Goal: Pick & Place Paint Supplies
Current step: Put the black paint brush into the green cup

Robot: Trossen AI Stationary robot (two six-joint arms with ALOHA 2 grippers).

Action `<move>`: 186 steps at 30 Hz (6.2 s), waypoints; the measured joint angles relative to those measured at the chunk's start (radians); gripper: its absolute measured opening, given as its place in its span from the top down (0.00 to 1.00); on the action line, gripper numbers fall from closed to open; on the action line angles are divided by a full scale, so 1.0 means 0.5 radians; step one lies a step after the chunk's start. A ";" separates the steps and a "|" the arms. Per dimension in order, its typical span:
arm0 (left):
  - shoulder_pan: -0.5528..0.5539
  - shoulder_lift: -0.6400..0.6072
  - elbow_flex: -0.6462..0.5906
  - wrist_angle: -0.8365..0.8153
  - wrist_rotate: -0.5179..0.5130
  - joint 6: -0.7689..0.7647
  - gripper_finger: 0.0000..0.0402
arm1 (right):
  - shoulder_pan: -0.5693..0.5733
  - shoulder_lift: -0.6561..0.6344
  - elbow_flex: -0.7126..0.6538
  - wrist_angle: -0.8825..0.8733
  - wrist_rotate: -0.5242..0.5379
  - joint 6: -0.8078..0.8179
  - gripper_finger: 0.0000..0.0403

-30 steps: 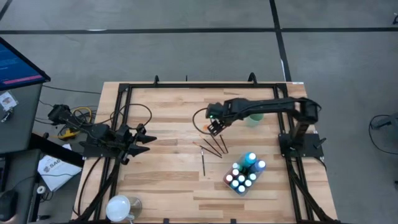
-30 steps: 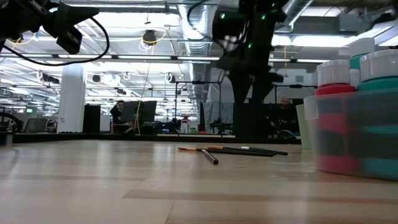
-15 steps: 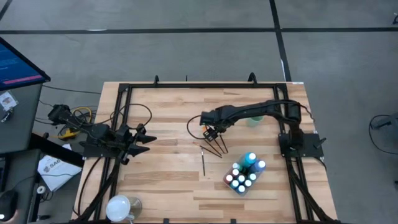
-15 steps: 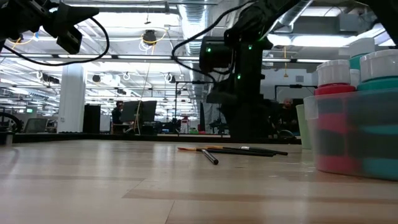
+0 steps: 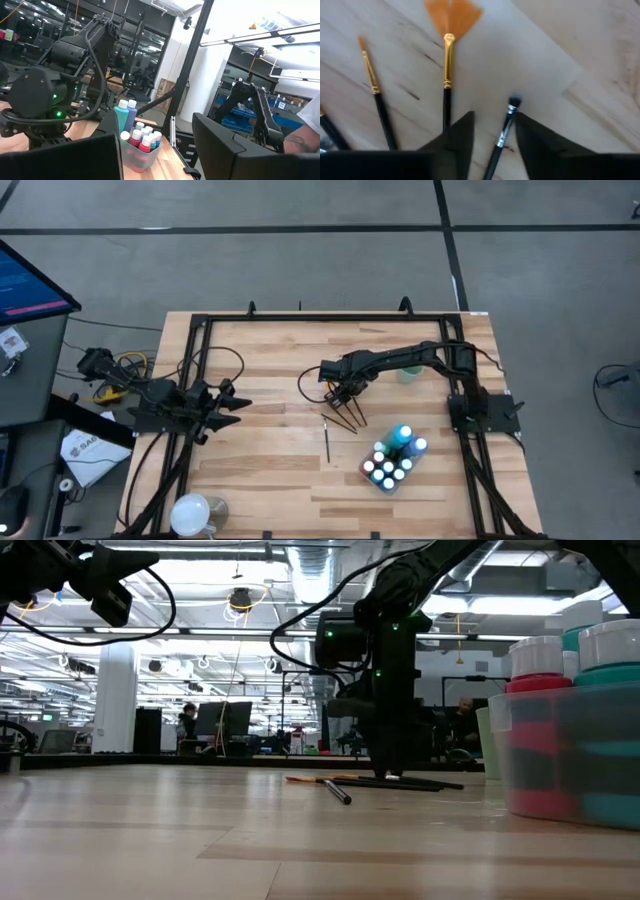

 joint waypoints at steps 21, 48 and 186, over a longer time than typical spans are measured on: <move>0.000 0.000 0.000 0.000 0.000 0.000 0.67 | -0.054 -0.262 -0.008 0.057 0.137 -0.137 1.00; 0.000 0.000 0.000 0.000 0.000 0.000 0.67 | 0.049 -1.567 -0.360 0.216 0.784 -0.353 1.00; 0.000 0.011 0.000 0.032 0.006 0.000 0.67 | -0.138 -1.773 -0.401 -1.473 -0.657 0.781 1.00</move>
